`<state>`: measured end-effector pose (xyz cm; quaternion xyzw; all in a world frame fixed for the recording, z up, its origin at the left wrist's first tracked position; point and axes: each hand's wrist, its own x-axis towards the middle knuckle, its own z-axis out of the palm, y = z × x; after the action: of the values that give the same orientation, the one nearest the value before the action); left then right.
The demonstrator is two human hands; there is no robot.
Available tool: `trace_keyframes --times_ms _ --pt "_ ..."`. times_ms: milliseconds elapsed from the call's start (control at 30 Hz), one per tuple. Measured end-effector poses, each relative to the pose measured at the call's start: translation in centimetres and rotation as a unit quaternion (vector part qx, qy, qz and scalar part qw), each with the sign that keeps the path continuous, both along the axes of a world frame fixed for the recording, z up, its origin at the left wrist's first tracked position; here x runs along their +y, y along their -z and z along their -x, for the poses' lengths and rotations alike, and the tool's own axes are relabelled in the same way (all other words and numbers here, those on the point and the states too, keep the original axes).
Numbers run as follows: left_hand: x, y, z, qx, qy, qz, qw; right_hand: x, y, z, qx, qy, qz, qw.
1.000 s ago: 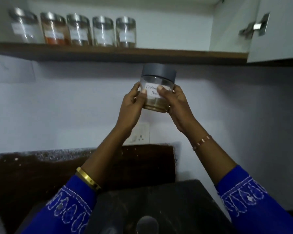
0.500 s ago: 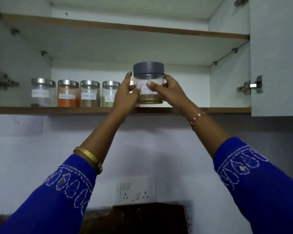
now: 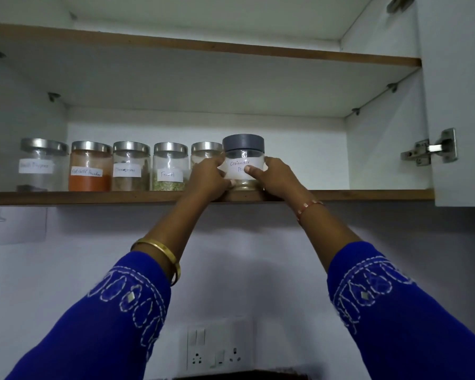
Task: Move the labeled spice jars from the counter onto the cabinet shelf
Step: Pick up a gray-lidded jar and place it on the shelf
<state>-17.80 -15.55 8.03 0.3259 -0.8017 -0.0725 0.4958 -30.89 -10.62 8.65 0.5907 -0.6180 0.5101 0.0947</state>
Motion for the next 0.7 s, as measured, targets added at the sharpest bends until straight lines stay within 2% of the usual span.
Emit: trace_keyframes --times_ms 167,300,500,700 --pt "-0.9 -1.4 1.9 -0.133 -0.041 -0.02 0.99 -2.2 -0.1 0.9 0.031 0.126 0.006 0.991" --pt "-2.0 -2.3 2.2 -0.188 -0.067 -0.046 0.979 -3.3 -0.5 1.1 0.046 0.15 -0.019 0.987" --pt "-2.4 -2.5 2.7 -0.22 -0.088 -0.063 0.97 -3.5 -0.9 1.3 0.046 0.147 -0.05 0.987" --pt "-1.8 -1.8 2.9 -0.147 -0.07 -0.045 0.986 -2.7 -0.4 1.2 0.035 0.121 -0.039 0.991"
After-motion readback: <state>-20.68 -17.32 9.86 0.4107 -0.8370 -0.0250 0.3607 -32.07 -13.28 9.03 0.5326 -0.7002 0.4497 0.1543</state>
